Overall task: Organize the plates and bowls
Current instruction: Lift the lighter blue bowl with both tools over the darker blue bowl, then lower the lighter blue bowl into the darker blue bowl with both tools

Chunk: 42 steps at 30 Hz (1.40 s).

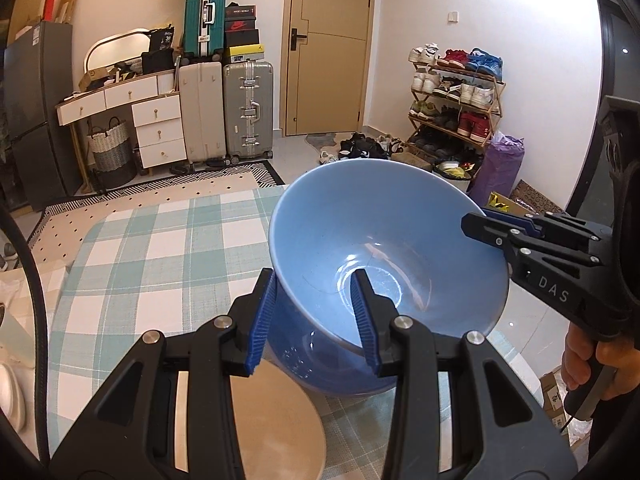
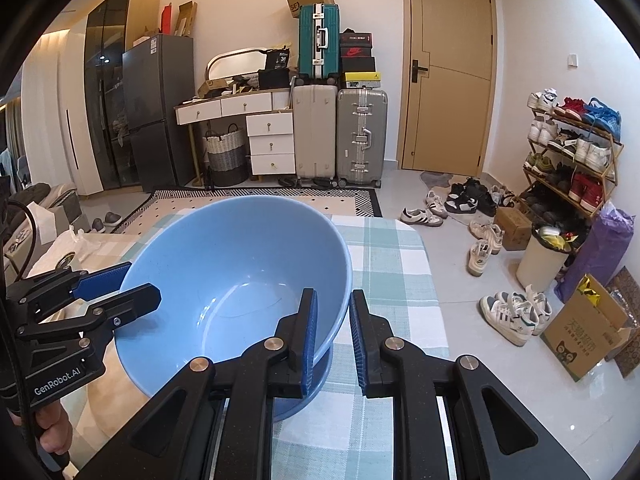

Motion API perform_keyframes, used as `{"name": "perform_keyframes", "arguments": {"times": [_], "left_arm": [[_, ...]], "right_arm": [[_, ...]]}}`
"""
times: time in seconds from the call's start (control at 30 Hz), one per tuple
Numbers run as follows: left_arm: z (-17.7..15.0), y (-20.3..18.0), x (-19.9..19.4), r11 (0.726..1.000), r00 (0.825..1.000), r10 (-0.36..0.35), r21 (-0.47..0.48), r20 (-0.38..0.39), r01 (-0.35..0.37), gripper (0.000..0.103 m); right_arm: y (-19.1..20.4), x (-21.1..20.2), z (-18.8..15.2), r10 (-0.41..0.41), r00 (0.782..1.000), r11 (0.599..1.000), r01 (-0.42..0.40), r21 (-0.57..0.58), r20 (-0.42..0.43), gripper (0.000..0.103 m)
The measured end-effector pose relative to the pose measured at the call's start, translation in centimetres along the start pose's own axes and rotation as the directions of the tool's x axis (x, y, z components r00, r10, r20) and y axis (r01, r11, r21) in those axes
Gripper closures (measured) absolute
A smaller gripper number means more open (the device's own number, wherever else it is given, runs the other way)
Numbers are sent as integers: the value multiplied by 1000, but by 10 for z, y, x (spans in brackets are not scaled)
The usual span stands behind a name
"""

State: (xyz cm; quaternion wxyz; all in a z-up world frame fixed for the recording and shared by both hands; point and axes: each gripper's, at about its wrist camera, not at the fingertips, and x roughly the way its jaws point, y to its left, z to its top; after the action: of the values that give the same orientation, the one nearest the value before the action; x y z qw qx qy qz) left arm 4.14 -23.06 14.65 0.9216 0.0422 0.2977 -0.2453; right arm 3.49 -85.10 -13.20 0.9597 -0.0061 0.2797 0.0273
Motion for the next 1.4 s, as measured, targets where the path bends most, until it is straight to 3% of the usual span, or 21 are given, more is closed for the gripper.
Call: {"name": "perform_keyframes", "arguments": {"times": [0.57,1.4], "left_arm": [[-12,13,40,1000,998,30,-2,-62,-30,68],[-34,23,99,998,991,53,27,-124,-50,68]], "right_arm": [[-5,46,-16,39,997,999,-38,10,-65,86],[-10,83,-41,40,991,999,-39,7,-128,86]]}}
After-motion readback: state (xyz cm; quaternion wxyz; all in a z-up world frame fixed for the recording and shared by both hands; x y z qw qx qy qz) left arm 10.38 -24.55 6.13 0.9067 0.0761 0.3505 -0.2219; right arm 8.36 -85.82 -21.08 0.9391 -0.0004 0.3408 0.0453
